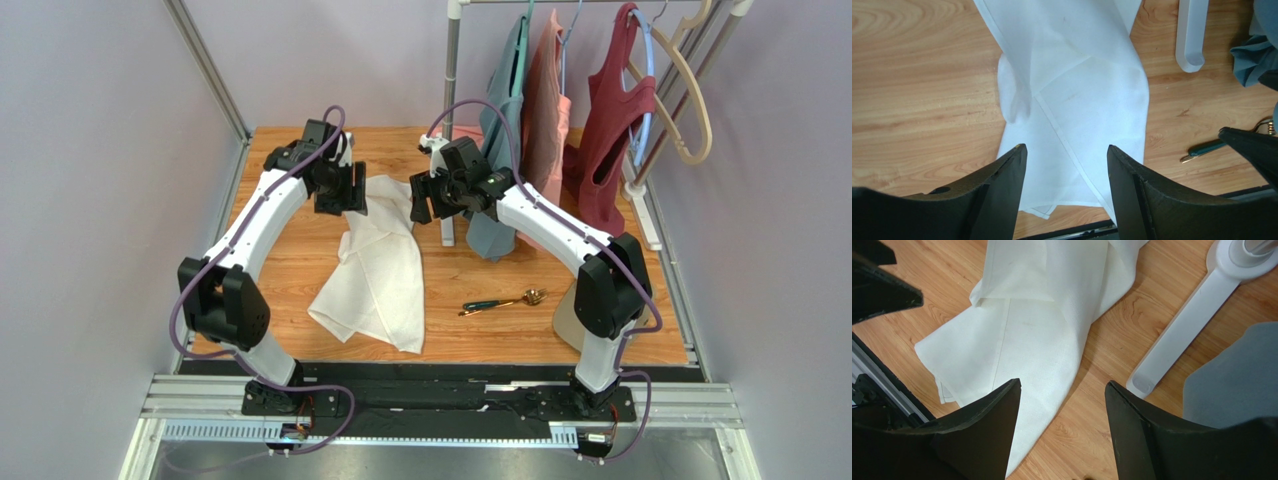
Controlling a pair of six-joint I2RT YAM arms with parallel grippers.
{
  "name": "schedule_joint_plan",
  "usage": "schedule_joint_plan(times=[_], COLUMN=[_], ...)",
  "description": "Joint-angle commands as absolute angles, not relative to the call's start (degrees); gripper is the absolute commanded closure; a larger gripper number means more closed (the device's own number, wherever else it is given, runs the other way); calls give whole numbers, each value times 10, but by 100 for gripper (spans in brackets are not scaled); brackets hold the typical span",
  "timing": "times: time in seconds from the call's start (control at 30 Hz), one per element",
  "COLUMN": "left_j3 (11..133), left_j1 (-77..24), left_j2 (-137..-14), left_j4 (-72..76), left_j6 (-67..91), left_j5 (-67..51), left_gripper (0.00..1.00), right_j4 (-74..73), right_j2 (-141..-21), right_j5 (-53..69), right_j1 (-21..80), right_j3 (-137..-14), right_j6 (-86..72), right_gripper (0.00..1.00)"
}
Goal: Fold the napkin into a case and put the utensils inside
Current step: Place the crumpled napkin at the center of the board, then flatten out the crumpled napkin at the center of the board.
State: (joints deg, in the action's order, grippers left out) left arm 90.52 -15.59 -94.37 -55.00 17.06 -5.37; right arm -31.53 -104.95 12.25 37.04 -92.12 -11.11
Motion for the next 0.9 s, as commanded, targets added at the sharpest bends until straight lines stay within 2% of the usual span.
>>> schedule_joint_plan(times=[0.0, 0.17, 0.33, 0.6, 0.87], left_j3=[812, 747, 688, 693, 718], left_j1=[-163, -161, -137, -133, -133], left_j2=[-866, -832, -804, -910, -966], left_j4=[-494, -494, -452, -429, -429], left_j6=[245, 290, 325, 306, 281], left_j5=[-35, -29, -56, -98, -68], left_gripper=[32, 29, 34, 27, 27], right_j4=[-295, -268, -252, -226, -172], right_j2=[-1025, -1006, -976, -917, -890], right_j5=[139, 178, 175, 128, 111], right_j1=[372, 416, 493, 593, 652], right_j3=[-911, -855, -792, -672, -597], right_j6=[-145, -165, -157, -83, -33], right_gripper=[33, 28, 25, 21, 20])
